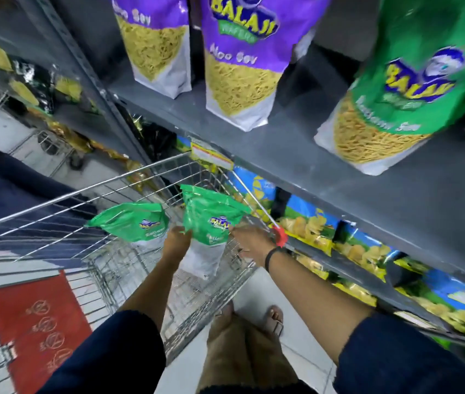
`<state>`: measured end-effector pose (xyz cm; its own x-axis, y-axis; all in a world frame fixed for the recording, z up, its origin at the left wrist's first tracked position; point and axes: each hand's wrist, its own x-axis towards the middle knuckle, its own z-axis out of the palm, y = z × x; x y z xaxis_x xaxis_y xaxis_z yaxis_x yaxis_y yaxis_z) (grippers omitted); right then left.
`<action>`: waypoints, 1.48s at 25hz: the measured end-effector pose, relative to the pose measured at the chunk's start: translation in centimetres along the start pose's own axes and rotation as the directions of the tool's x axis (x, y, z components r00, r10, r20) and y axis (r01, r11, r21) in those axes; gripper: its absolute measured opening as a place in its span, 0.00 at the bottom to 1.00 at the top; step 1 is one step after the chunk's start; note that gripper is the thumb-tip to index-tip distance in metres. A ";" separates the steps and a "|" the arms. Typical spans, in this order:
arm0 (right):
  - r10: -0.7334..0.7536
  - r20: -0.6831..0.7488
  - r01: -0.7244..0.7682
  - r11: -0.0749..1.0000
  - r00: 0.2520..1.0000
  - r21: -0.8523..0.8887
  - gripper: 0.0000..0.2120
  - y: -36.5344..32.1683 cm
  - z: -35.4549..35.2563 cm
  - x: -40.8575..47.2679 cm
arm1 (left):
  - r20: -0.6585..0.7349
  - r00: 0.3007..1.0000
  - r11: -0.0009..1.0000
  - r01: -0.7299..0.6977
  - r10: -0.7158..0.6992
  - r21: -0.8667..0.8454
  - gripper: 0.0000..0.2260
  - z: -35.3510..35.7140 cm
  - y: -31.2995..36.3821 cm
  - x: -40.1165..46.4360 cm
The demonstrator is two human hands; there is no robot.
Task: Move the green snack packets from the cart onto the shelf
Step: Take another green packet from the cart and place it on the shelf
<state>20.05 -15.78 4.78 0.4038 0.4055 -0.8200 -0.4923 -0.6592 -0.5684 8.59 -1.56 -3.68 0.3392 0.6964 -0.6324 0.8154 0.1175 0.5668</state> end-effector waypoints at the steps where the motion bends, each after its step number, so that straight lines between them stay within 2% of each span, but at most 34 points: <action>1: 0.014 -0.044 -0.015 1.000 0.999 -0.021 0.20 0.2 0.8 1.9 | 0.034 0.999 0.998 0.001 -0.003 0.065 0.13 -0.2 -1.1 1.5; 3: 0.005 -0.070 0.000 0.997 0.998 0.072 0.21 0.8 1.9 5.3 | 0.062 0.997 0.985 -0.063 0.054 0.160 0.13 -0.2 -1.7 3.4; 5: 0.015 -0.093 0.002 0.984 0.996 0.176 0.21 1.4 3.3 8.5 | 0.079 0.989 0.975 -0.135 0.123 0.175 0.11 0.4 -1.8 5.5; 8: 0.000 -0.140 0.019 0.991 0.990 0.133 0.09 2.5 4.5 10.8 | 0.039 0.978 0.969 -0.210 0.207 0.126 0.10 1.3 -1.5 6.3; 10: -0.040 -0.184 0.066 0.988 0.982 0.138 0.02 2.7 5.0 10.4 | -0.034 0.979 0.977 -0.200 0.203 0.070 0.09 0.9 -1.7 5.3; 11: -0.049 -0.170 0.078 0.982 0.984 0.171 0.02 2.3 5.2 9.0 | -0.080 0.981 0.984 -0.173 0.175 0.031 0.08 0.4 -1.7 4.4; 12: -0.070 -0.146 0.098 0.977 0.987 0.190 0.06 1.7 5.4 7.4 | -0.109 0.982 0.987 -0.157 0.153 -0.024 0.08 -0.4 -1.6 3.3; 14: -0.183 -0.141 0.209 0.959 0.973 0.193 0.13 0.2 5.0 3.4 | -0.132 0.966 0.959 -0.240 0.221 -0.152 0.04 -2.5 -0.5 0.3; 15: -0.240 -0.159 0.269 0.943 0.958 0.198 0.11 -0.6 4.4 0.8 | -0.150 0.946 0.935 -0.311 0.287 -0.173 0.02 -3.6 0.5 -1.8; 17: -0.326 -0.188 0.358 0.917 0.926 0.175 0.06 -1.9 2.9 -3.9 | -0.202 0.897 0.896 -0.423 0.393 -0.138 0.07 -5.7 2.8 -5.3; 18: -0.373 -0.207 0.407 0.900 0.904 0.157 0.08 -2.3 1.6 -6.5 | -0.209 0.869 0.869 -0.479 0.449 -0.122 0.11 -6.5 4.2 -7.3; 20: -0.472 -0.250 0.516 0.843 0.846 0.154 0.08 -2.7 -1.5 -11.5 | -0.174 0.808 0.806 -0.583 0.563 -0.101 0.12 -7.4 7.4 -11.9; 23: -0.588 -0.310 0.641 0.761 0.747 0.102 0.06 -2.2 -7.7 -18.5 | -0.091 0.679 0.681 -0.733 0.729 -0.017 0.11 -5.9 11.8 -18.9; 25: -0.618 -0.371 0.684 0.726 0.693 0.066 0.08 -1.3 -11.7 -21.2 | -0.080 0.593 0.596 -0.803 0.801 0.016 0.12 -3.3 14.0 -22.4; 29: -0.607 -0.575 0.749 0.662 0.550 0.018 0.08 1.6 -23.0 -27.2 | -0.007 0.388 0.387 -0.920 0.922 -0.069 0.10 6.5 20.9 -28.8; 32: -0.577 -0.679 0.779 0.626 0.454 -0.011 0.07 2.2 -31.1 -29.0 | -0.009 0.280 0.277 -0.955 0.960 -0.110 0.08 13.6 27.0 -31.2; 34: -0.559 -0.710 0.777 0.629 0.428 -0.027 0.09 1.2 -35.1 -28.8 | -0.018 0.252 0.246 -0.956 0.968 -0.158 0.07 16.6 30.7 -31.1; 37: -0.525 -0.737 0.735 0.676 0.426 -0.057 0.12 -0.1 -39.4 -27.2 | 0.019 0.321 0.317 -0.924 0.947 -0.213 0.15 20.5 34.5 -30.2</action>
<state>39.52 -51.64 29.75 0.9986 0.0522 -0.0018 0.0078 -0.1835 -0.9830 36.12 -33.04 24.15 0.8900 0.3211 0.3237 -0.1544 -0.4556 0.8767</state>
